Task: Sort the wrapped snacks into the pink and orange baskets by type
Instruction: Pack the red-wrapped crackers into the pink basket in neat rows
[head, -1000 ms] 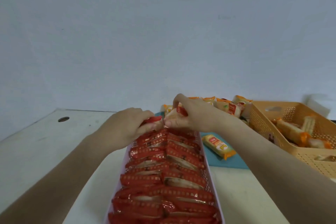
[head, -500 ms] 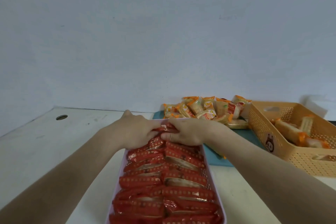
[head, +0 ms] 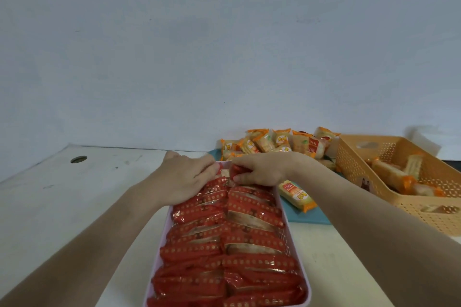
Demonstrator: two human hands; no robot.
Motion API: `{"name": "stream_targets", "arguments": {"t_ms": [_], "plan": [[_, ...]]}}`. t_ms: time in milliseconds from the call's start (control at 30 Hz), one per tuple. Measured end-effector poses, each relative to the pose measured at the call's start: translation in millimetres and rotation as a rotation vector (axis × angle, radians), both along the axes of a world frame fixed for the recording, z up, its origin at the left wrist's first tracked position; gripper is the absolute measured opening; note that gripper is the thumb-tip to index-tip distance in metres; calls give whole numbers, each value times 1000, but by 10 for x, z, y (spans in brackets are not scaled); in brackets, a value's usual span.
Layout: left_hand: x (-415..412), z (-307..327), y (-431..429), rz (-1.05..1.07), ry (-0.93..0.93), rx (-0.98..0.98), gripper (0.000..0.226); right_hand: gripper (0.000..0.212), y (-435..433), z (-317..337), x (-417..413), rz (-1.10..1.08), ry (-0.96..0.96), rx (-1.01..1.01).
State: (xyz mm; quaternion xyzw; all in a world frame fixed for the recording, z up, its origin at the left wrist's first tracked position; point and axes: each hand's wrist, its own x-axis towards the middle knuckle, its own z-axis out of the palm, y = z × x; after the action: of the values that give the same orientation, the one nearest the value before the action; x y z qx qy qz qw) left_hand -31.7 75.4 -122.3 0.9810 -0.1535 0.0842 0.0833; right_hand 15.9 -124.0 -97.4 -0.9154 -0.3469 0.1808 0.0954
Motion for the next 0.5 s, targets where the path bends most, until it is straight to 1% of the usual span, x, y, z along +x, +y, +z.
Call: {"name": "stream_targets", "arguments": {"t_ms": [33, 67, 167, 200, 233, 300, 333, 400, 467, 500], "plan": [[-11, 12, -35, -20, 32, 91, 43, 29, -15, 14, -8, -11, 6, -18], [-14, 20, -71, -34, 73, 160, 47, 31, -33, 37, -19, -17, 14, -34], [-42, 50, -181, -72, 168, 265, 49, 47, -103, 82, -117, -14, 53, -72], [-55, 45, -206, -89, 163, 293, 48, 48, -122, 55, -161, -11, 46, -65], [-51, 35, -235, -118, 94, 324, 47, 50, -163, 6, -202, -22, 10, -39], [-41, 5, -248, -179, -170, 367, 49, 56, -216, -119, -299, -65, -174, 79], [-20, -4, -266, -189, -251, 369, 51, 57, -251, -174, -334, -84, -282, 166], [42, -6, -272, -197, -247, 325, 56, 48, -324, -233, -366, -116, -430, 394], [94, -7, -265, -228, -149, 169, 63, 37, -410, -208, -330, -155, -539, 572], [96, 8, -260, -245, -80, 105, 63, 32, -455, -192, -293, -188, -599, 627]]}}
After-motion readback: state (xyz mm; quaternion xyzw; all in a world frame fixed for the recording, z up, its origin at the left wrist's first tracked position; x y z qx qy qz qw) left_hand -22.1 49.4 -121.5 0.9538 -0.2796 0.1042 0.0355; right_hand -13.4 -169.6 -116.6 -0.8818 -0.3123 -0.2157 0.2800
